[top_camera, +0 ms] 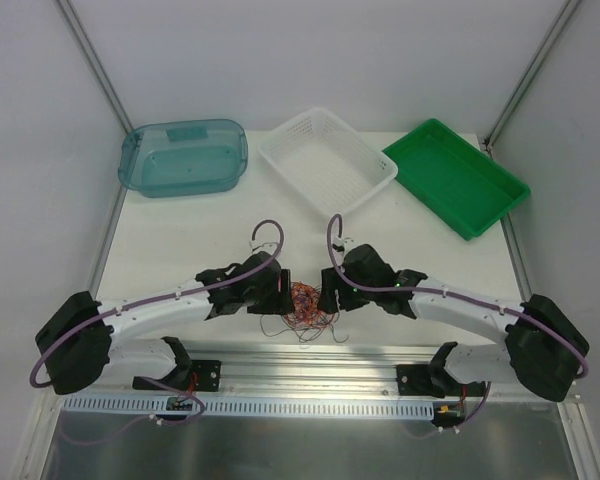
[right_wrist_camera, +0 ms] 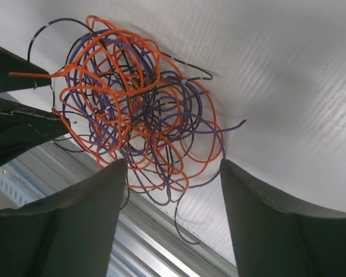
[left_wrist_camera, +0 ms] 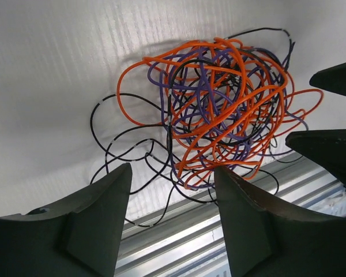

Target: Untangle the cables

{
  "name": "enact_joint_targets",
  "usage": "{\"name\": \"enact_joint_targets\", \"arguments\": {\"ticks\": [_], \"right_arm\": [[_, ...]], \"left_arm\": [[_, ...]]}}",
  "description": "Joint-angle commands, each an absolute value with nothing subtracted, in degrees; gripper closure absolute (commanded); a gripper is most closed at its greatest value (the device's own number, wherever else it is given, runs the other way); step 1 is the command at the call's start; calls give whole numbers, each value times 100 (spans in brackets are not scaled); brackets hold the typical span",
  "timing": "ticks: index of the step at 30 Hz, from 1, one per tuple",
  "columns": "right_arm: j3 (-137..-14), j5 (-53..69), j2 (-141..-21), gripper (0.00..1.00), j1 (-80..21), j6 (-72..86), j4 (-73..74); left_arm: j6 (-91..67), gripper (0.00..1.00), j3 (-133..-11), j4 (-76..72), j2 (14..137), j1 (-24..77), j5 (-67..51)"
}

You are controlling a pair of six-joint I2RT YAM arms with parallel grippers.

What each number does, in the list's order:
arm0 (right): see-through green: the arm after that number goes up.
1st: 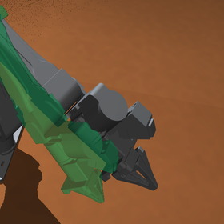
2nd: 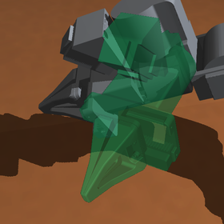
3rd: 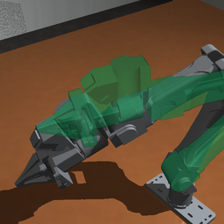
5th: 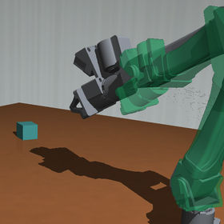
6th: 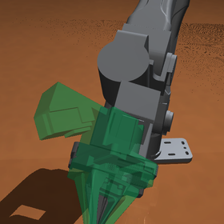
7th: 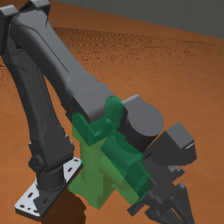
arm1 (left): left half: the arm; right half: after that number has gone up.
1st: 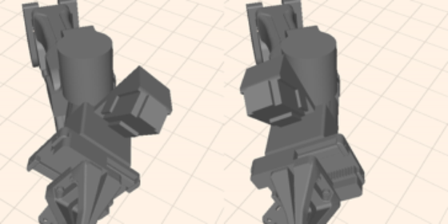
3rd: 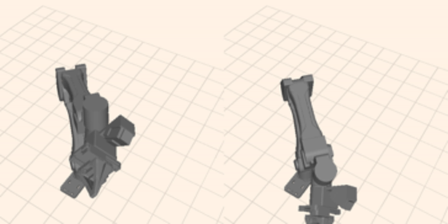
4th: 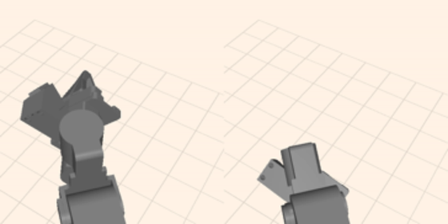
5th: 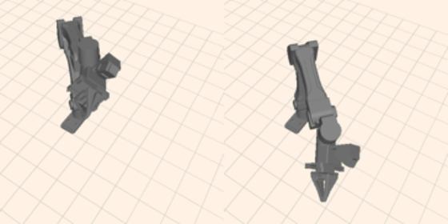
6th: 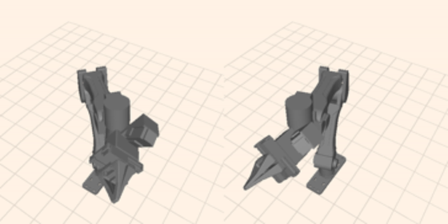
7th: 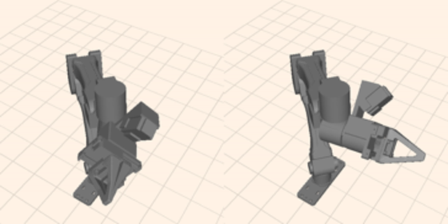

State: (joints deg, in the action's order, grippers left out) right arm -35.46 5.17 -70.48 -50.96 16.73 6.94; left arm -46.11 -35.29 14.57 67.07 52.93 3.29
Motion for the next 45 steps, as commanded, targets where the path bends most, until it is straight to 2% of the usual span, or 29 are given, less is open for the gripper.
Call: {"name": "enact_joint_targets", "arguments": {"ticks": [1,3,4,6,7,8,10,11,16,21,29,32,35,37,38,39,40,41,42,45], "right_arm": [[-3814,580,-7347,33,-5194,1854,27],[-3893,642,-7619,38,-5238,1846,26],[-3920,624,-7672,50,-5238,1854,70],[-3955,545,-7708,64,-5238,1872,123],[-3955,528,-7682,75,-5238,1855,201],[-3990,362,-7508,81,-5230,1837,307],[-4043,98,-7218,97,-5238,1767,761],[-4095,-338,-7068,99,-5230,1610,982],[-4991,-2008,-5935,99,-5195,1038,2939],[-5983,-3137,-5415,99,-4861,730,4347],[-6565,-3568,-4290,99,-4474,554,4658],[-6425,-3902,-4210,99,-4395,589,4702],[-5979,-3824,-4289,99,-4272,896,4878],[-5697,-3605,-4350,95,-4184,1133,4887],[-5382,-3517,-4403,87,-4149,1369,4895],[-5283,-3307,-4525,62,-4053,1475,4948],[-5204,-3209,-4622,50,-4034,1564,4992],[-5160,-3095,-4701,43,-4025,1660,5010],[-5098,-2894,-4789,36,-4060,1600,4923],[-4940,-1699,-4834,27,-4349,1336,4133]], "left_arm": [[-4763,42,-3744,1003,7083,5449,264],[-4869,47,-3700,800,7338,5458,246],[-4939,50,-3700,765,7417,5458,246],[-4992,61,-3674,747,7541,5467,263],[-5018,67,-3656,747,7515,5467,359],[-5010,81,-3595,756,7367,5458,421],[-4870,94,-3560,869,6938,5458,701],[-4800,99,-3603,992,6778,5449,860],[-4220,100,-4208,2265,5611,5291,1634],[-3789,100,-4640,2654,4747,4975,2021],[-3560,100,-4878,3155,3745,4588,2671],[-3638,100,-4598,3347,3525,4448,3067],[-3953,100,-4159,3480,3515,4185,2927],[-4200,100,-3719,3568,3629,4061,2735],[-4314,100,-3579,3568,3691,4017,2638],[-4576,100,-3360,3568,3822,3982,2524],[-4683,100,-3279,3551,3893,3981,2401],[-4806,100,-3235,3542,3989,3981,2104],[-4808,100,-3208,3516,4129,3981,1970],[-4694,100,-3234,3463,4262,3981,1670]]}}
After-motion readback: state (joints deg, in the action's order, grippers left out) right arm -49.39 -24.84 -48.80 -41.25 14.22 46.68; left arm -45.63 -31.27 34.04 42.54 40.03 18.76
